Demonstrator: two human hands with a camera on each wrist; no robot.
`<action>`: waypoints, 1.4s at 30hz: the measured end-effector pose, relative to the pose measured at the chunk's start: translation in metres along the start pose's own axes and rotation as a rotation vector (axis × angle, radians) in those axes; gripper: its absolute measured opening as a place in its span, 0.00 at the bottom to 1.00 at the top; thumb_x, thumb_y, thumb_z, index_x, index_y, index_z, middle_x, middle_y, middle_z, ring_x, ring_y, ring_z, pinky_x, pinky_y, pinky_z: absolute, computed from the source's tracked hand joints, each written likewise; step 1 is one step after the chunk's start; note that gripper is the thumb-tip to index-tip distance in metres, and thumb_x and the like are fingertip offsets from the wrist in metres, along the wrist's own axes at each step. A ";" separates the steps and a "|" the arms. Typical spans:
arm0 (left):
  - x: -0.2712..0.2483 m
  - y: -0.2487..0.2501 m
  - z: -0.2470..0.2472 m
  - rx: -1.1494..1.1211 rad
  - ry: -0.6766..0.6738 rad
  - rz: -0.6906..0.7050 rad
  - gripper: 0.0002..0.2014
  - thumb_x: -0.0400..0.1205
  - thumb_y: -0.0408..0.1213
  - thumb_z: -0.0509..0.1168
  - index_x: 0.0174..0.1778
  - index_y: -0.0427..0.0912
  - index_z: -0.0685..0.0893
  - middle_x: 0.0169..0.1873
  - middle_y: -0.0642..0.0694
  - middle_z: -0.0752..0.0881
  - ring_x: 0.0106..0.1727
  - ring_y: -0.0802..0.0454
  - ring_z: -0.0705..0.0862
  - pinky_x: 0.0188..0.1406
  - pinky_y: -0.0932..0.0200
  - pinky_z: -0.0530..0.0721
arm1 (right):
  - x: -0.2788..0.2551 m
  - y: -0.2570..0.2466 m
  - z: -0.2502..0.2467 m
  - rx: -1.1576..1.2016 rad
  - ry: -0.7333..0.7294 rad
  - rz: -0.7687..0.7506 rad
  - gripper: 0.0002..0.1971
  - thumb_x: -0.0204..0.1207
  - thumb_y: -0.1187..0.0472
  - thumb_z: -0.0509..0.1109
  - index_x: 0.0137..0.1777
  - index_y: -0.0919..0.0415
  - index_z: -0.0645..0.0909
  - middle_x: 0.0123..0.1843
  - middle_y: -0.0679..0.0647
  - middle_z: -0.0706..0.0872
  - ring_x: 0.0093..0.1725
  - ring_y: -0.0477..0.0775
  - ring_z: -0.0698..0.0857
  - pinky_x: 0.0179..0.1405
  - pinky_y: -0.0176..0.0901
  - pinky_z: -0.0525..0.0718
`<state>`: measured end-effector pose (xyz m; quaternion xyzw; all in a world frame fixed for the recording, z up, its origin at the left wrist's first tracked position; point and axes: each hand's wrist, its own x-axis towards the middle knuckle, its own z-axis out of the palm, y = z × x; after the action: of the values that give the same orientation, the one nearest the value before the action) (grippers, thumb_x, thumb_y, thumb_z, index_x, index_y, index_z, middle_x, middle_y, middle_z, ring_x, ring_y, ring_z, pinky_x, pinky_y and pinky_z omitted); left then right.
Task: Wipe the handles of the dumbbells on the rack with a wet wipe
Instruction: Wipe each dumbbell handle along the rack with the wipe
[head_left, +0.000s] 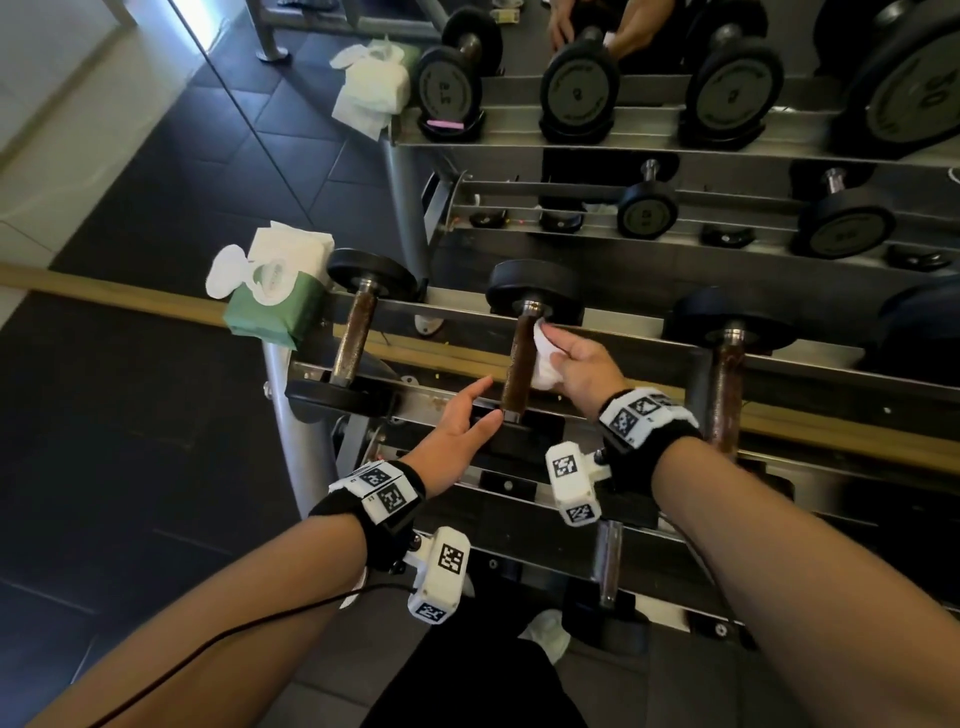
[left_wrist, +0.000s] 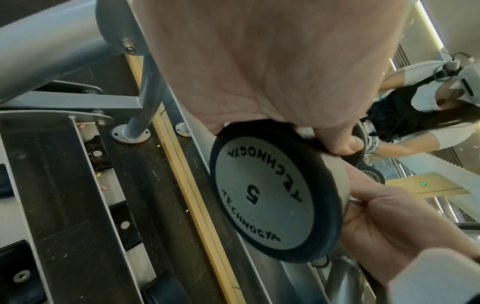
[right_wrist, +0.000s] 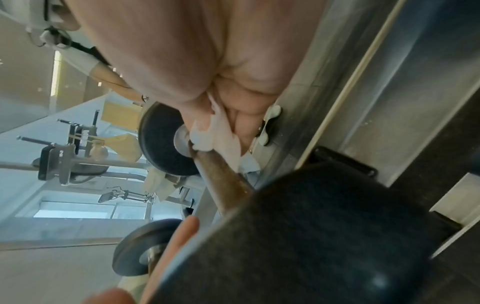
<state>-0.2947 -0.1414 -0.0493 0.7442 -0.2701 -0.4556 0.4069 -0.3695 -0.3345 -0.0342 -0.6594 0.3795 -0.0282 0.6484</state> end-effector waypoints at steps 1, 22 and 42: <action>0.001 0.000 -0.002 0.008 -0.017 0.000 0.32 0.88 0.53 0.57 0.86 0.57 0.51 0.86 0.51 0.55 0.83 0.57 0.56 0.77 0.58 0.59 | -0.003 0.004 0.004 -0.027 0.013 0.000 0.22 0.86 0.69 0.57 0.78 0.54 0.74 0.75 0.55 0.78 0.72 0.56 0.78 0.77 0.58 0.73; 0.002 0.028 -0.011 0.119 -0.127 -0.167 0.39 0.88 0.54 0.58 0.87 0.51 0.41 0.87 0.42 0.53 0.84 0.42 0.62 0.83 0.39 0.62 | -0.057 -0.013 -0.038 0.349 -0.012 0.191 0.17 0.86 0.76 0.52 0.64 0.66 0.80 0.51 0.59 0.85 0.48 0.54 0.85 0.33 0.39 0.90; 0.007 0.115 0.147 0.140 0.252 0.073 0.21 0.85 0.40 0.66 0.75 0.52 0.74 0.72 0.52 0.76 0.76 0.54 0.71 0.78 0.51 0.71 | -0.106 0.016 -0.229 0.393 0.182 0.024 0.18 0.85 0.73 0.54 0.69 0.67 0.80 0.53 0.56 0.88 0.51 0.53 0.87 0.42 0.43 0.88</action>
<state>-0.4272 -0.2595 0.0084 0.8118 -0.2749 -0.3235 0.4010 -0.5732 -0.4663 0.0354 -0.5105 0.4315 -0.1530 0.7278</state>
